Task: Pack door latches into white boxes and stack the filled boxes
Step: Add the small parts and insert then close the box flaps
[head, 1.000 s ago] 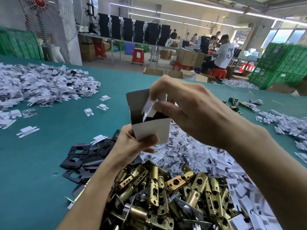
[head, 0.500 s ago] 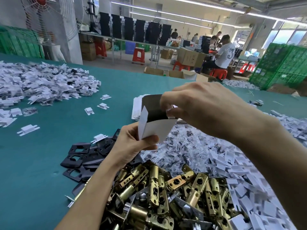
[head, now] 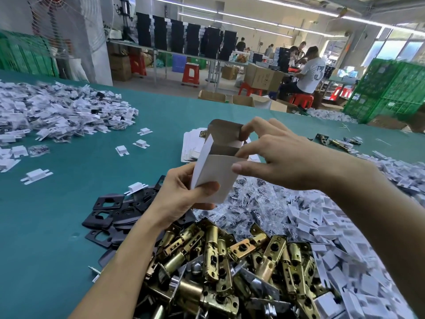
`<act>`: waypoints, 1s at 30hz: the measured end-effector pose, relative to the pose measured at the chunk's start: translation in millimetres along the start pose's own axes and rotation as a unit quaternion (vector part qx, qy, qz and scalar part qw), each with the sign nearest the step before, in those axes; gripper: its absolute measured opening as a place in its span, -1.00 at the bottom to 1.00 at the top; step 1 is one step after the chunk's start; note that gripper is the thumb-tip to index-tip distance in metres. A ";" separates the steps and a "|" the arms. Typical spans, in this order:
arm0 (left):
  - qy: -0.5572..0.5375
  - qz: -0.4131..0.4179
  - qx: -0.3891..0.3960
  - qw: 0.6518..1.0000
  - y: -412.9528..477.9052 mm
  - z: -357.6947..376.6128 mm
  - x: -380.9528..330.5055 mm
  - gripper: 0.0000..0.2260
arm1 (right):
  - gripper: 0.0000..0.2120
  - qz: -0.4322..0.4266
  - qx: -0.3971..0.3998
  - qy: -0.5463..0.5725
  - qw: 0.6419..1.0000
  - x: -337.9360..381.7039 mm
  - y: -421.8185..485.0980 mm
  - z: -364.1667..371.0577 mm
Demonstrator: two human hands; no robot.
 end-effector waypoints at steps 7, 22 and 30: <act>0.010 0.017 -0.017 1.000 3.2 -7.1 -11.3 -0.66 | -0.67 0.020 -0.009 0.164 0.986 3.1 8.2 1.8; -0.024 0.076 -0.240 0.967 5.6 -66.0 -22.7 -0.75 | -0.92 0.021 -0.042 0.326 0.944 17.3 33.0 46.0; -0.008 0.071 -0.257 0.964 4.0 -79.9 -22.6 -0.72 | -0.56 -0.054 0.190 0.110 0.974 94.1 77.4 150.0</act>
Point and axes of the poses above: each hand's wrist, its own y-axis towards the middle knuckle, its own z-axis out of the palm, x = y × z, the point moved 9 cm from there along y, towards the middle knuckle, and after that the axes turned 14 degrees about z, right-handed, at the moved point
